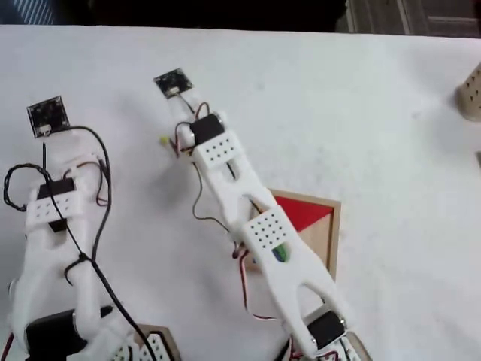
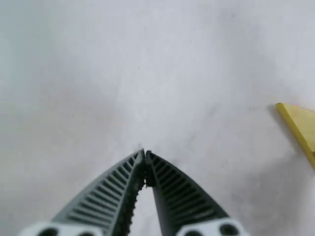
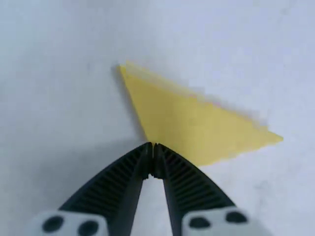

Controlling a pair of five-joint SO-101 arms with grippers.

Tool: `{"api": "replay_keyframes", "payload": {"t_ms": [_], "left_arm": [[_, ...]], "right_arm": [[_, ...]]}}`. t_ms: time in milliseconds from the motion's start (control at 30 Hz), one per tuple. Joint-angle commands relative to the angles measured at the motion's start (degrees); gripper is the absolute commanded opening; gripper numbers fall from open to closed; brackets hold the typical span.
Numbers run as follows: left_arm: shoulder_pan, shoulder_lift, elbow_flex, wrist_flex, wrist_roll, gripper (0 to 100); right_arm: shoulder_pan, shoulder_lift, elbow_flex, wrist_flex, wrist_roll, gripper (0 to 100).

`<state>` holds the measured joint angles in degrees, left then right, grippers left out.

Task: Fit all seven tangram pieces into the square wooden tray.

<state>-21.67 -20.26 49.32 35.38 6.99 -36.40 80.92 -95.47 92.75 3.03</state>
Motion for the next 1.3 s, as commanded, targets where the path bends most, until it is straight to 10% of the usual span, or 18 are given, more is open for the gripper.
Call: {"api": "replay_keyframes", "payload": {"t_ms": [0,533,800,1267], "left_arm": [[-0.04,-2.51,-0.09,-2.81,0.62,2],[-0.13,-2.51,-0.09,-3.34,0.62,2],[-0.13,-2.51,-0.09,-3.34,0.62,2],[0.40,-2.42,0.00,-3.34,0.62,2]], "right_arm": [[-2.42,-5.49,-0.53,3.74,0.88,1.8],[-2.07,-19.12,1.58,7.25,-1.14,1.7],[-3.21,-41.71,35.16,4.35,-1.49,1.7],[2.95,-48.48,82.46,-60.62,3.43,1.7]]}}
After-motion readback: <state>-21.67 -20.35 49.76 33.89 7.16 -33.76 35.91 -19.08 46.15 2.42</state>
